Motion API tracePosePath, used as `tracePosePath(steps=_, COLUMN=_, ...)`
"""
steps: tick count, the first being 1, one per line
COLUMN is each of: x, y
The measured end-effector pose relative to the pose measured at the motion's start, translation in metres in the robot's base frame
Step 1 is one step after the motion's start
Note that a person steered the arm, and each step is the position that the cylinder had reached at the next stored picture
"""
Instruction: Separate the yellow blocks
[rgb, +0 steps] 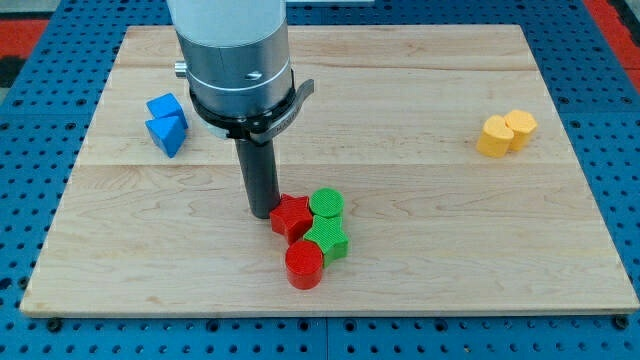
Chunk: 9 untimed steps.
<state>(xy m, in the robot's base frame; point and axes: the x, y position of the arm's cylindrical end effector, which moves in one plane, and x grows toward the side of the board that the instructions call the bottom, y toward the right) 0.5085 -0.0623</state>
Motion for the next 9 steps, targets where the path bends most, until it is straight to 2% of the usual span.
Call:
tracePosePath(steps=2, x=-0.058, y=0.000)
tracePosePath(steps=3, x=-0.059, y=0.000)
tracePosePath(steps=4, x=-0.065, y=0.030)
tracePosePath(steps=5, x=-0.087, y=0.092)
tracePosePath(steps=6, x=-0.013, y=0.129)
tracePosePath(steps=7, x=-0.002, y=0.234)
tracePosePath(steps=8, x=-0.021, y=0.325)
tracePosePath(steps=9, x=-0.054, y=0.391)
